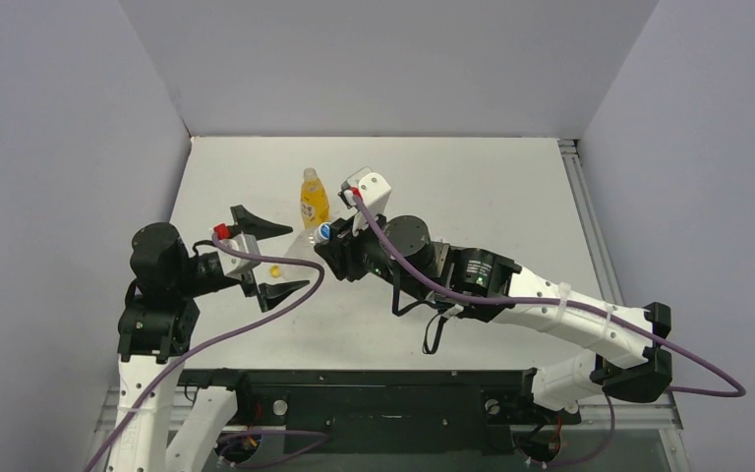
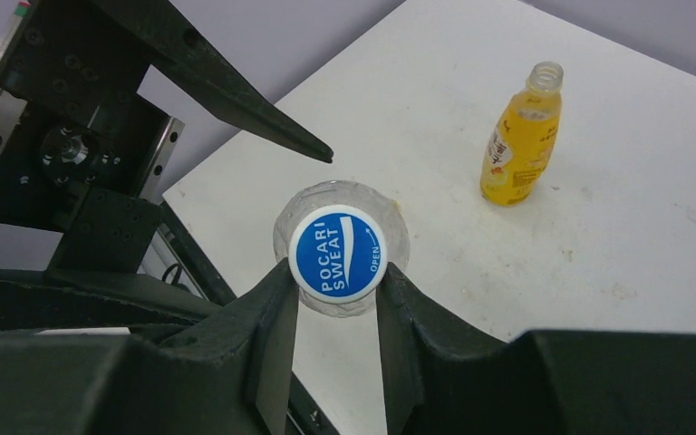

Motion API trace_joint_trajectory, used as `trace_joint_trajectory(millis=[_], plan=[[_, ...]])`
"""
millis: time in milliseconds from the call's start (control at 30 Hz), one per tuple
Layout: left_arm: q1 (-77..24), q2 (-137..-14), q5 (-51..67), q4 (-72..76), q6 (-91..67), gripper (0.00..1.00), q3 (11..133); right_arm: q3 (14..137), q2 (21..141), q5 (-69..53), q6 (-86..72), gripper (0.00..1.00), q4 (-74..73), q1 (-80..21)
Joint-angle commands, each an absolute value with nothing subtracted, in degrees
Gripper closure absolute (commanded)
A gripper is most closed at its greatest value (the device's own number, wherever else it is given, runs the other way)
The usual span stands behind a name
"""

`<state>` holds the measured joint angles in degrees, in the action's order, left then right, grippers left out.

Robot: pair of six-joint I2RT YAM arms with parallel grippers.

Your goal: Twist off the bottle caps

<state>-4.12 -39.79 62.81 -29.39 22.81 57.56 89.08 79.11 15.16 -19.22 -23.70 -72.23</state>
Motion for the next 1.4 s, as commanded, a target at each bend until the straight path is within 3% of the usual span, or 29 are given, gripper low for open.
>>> trace_joint_trajectory(millis=[0,133,367,433,500,533,600,700,767,833,1000,1367], plan=[[-5.4,-40.5,61.5,-31.4,27.5,0.03,59.3,92.2,77.2,12.4,-21.9,0.72,-19.6,-72.9],[-6.3,-40.9,60.8,-32.3,27.8,0.01,59.2,92.6,77.7,12.5,-22.1,0.72,-19.0,-73.3],[-6.7,-40.9,60.7,-30.8,25.1,0.19,57.3,92.4,77.5,12.4,-22.5,0.72,-17.6,-73.5],[-6.8,-40.3,61.1,-30.1,24.0,0.28,56.5,92.6,77.6,12.4,-22.6,0.71,-17.3,-73.7],[-7.0,-39.7,61.2,-28.9,22.4,0.43,56.0,92.7,77.8,12.5,-22.7,0.7,-17.1,-73.9],[-7.0,-39.3,61.2,-28.6,21.8,0.56,55.8,92.6,77.8,12.4,-22.8,0.69,-16.8,-73.9],[-7.0,-38.9,61.1,-28.0,20.2,0.65,55.6,92.4,77.7,12.6,-23.0,0.65,-16.1,-73.9],[-7.0,-38.5,59.7,-27.1,17.8,0.68,55.5,92.7,77.8,13.4,-23.4,0.51,-15.4,-73.9],[-7.0,-38.2,58.4,-26.7,15.8,0.71,55.4,93.4,77.9,14.6,-23.7,0.36,-15.3,-74.0],[-7.0,-38.0,56.9,-25.3,12.7,0.74,54.9,94.0,77.8,16.7,-23.7,0.3,-15.3,-74.4],[-7.0,-36.3,53.9,-21.2,6.6,0.77,52.9,98.8,80.3,23.6,-22.3,0.29,-18.6,-76.2],[-7.0,-35.4,49.8,-19.9,5.6,0.81,53.6,103.2,85.5,31.1,-21.0,0.39,-19.4,-78.6]])
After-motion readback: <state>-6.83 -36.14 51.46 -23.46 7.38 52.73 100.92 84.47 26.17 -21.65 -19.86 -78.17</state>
